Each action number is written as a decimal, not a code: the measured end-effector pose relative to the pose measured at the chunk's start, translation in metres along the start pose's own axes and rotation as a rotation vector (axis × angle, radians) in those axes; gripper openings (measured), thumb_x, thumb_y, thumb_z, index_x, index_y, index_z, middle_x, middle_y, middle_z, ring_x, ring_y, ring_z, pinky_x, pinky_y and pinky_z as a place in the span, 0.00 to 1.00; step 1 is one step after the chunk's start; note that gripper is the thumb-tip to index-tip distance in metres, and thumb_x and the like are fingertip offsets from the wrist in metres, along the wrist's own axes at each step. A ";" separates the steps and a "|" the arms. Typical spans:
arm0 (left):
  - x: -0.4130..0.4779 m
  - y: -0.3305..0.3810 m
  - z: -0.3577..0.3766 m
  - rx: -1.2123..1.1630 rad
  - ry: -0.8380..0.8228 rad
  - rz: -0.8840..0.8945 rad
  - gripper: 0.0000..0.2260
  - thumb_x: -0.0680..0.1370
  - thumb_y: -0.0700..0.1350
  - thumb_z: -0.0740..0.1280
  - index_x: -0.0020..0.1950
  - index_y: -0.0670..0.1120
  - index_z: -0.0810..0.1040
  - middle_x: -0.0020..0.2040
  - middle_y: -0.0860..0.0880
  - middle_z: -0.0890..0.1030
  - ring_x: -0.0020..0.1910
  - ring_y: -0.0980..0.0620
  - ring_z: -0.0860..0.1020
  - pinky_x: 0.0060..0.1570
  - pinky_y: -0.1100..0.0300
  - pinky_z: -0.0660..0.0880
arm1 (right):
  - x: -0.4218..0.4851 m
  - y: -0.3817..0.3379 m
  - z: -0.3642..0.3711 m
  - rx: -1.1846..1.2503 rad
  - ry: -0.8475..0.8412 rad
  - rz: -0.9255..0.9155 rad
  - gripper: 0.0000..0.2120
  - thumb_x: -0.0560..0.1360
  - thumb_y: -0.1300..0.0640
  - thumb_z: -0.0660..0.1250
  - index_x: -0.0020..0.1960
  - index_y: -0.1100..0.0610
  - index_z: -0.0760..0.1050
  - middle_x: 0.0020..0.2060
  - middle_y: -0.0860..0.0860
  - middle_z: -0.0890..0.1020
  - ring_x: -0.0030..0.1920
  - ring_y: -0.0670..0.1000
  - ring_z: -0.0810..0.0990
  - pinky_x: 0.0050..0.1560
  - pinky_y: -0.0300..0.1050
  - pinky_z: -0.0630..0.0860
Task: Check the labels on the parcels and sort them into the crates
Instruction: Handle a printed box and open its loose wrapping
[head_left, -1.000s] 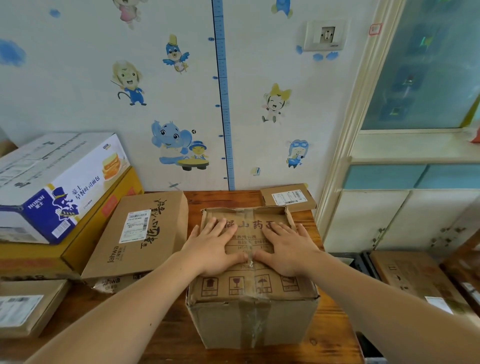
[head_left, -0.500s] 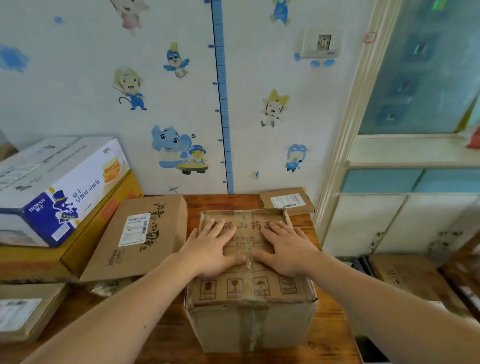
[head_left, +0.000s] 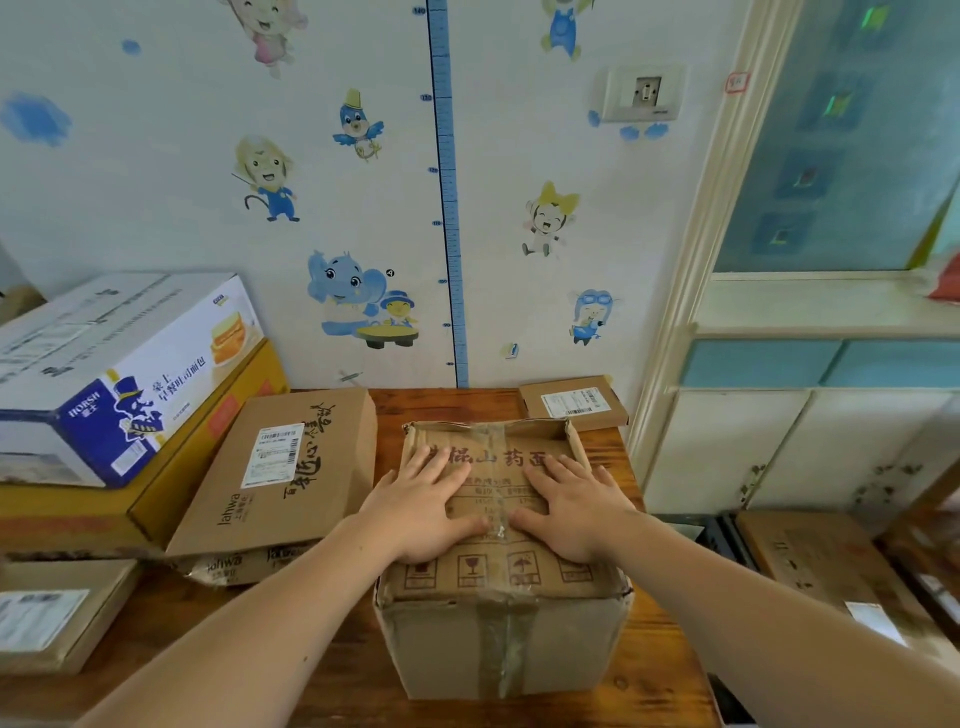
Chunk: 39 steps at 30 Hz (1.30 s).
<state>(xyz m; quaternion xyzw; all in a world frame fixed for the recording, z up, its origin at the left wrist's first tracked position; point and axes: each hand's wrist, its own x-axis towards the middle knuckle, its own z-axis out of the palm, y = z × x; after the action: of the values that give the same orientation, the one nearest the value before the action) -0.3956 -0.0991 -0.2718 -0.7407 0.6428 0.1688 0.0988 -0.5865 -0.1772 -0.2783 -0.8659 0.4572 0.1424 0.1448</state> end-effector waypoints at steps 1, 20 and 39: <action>0.000 0.000 0.000 0.002 -0.003 -0.002 0.39 0.75 0.74 0.49 0.80 0.58 0.40 0.79 0.53 0.36 0.78 0.52 0.34 0.76 0.45 0.43 | 0.000 0.000 0.000 0.004 0.004 0.002 0.39 0.76 0.28 0.45 0.81 0.46 0.43 0.80 0.49 0.46 0.80 0.51 0.41 0.77 0.58 0.40; -0.016 -0.008 0.010 -0.600 0.079 -0.194 0.42 0.75 0.67 0.63 0.79 0.60 0.40 0.79 0.50 0.35 0.78 0.41 0.55 0.73 0.46 0.62 | -0.006 0.004 0.004 0.472 0.119 0.192 0.46 0.74 0.30 0.60 0.80 0.46 0.39 0.79 0.53 0.39 0.72 0.59 0.68 0.63 0.53 0.76; -0.015 -0.011 -0.004 -0.811 0.412 -0.074 0.55 0.71 0.51 0.76 0.78 0.58 0.33 0.81 0.51 0.50 0.76 0.50 0.59 0.72 0.50 0.61 | -0.016 0.000 -0.013 0.631 0.433 0.120 0.55 0.71 0.42 0.73 0.78 0.45 0.33 0.76 0.52 0.57 0.63 0.53 0.76 0.53 0.48 0.78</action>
<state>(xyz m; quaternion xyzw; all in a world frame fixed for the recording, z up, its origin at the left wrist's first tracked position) -0.3862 -0.0851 -0.2637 -0.7602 0.5040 0.2525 -0.3232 -0.5931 -0.1703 -0.2602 -0.7607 0.5483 -0.1830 0.2954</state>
